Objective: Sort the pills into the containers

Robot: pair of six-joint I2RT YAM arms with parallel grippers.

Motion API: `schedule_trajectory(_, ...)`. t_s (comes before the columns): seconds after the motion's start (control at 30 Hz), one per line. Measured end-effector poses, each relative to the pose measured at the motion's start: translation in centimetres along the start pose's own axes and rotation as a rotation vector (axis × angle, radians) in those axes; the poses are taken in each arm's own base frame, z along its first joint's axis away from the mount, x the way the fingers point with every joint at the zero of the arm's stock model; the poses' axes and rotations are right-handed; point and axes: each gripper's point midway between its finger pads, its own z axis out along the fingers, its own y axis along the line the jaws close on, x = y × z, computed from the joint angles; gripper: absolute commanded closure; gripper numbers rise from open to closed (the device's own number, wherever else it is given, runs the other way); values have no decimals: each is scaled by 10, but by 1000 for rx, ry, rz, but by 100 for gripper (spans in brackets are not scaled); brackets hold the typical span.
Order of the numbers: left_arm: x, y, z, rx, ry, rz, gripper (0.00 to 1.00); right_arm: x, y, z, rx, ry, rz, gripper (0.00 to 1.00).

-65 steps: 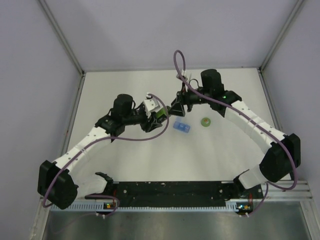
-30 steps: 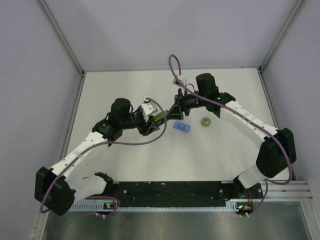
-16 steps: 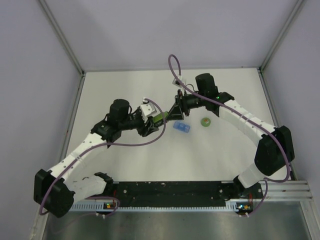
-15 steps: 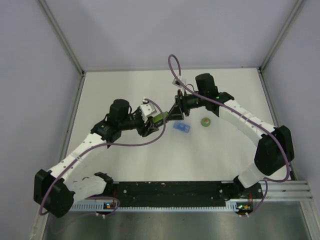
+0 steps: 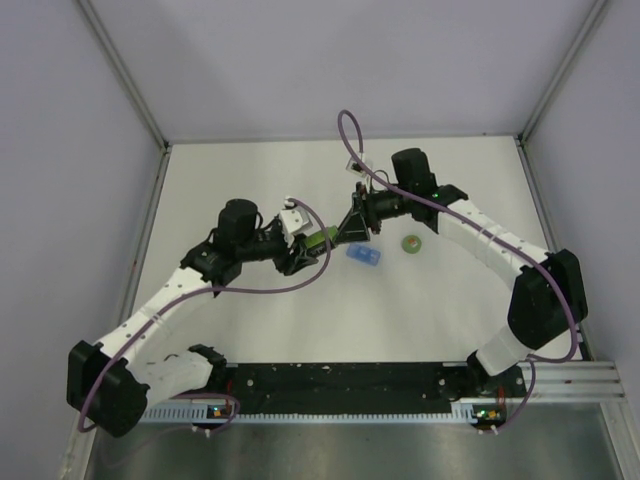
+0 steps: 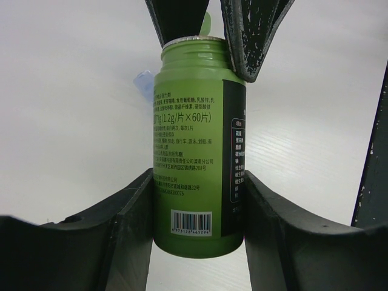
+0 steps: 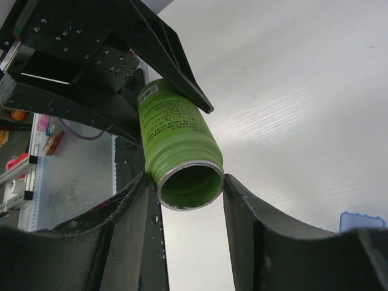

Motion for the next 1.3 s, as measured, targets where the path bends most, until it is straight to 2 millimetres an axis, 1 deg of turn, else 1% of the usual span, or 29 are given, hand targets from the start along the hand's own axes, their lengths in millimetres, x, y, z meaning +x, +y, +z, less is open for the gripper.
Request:
schedule_trajectory(0.67, 0, -5, -4, 17, -8, -12, 100, 7, 1, 1, -46, 19, 34, 51)
schedule_trajectory(0.8, 2, -6, -4, 18, -5, -18, 100, 9, 0, 2, -49, 24, 44, 49)
schedule_trajectory(1.0, -1, -5, -3, 14, -18, -13, 100, 10, -6, 0, -24, 24, 49, 36)
schedule_trajectory(1.13, -1, -4, -3, 7, -28, -4, 100, 10, -10, -2, -3, 23, 53, 30)
schedule_trajectory(1.3, 4, -5, 0, 6, -37, 4, 100, 10, -17, -6, 33, 23, 55, 25)
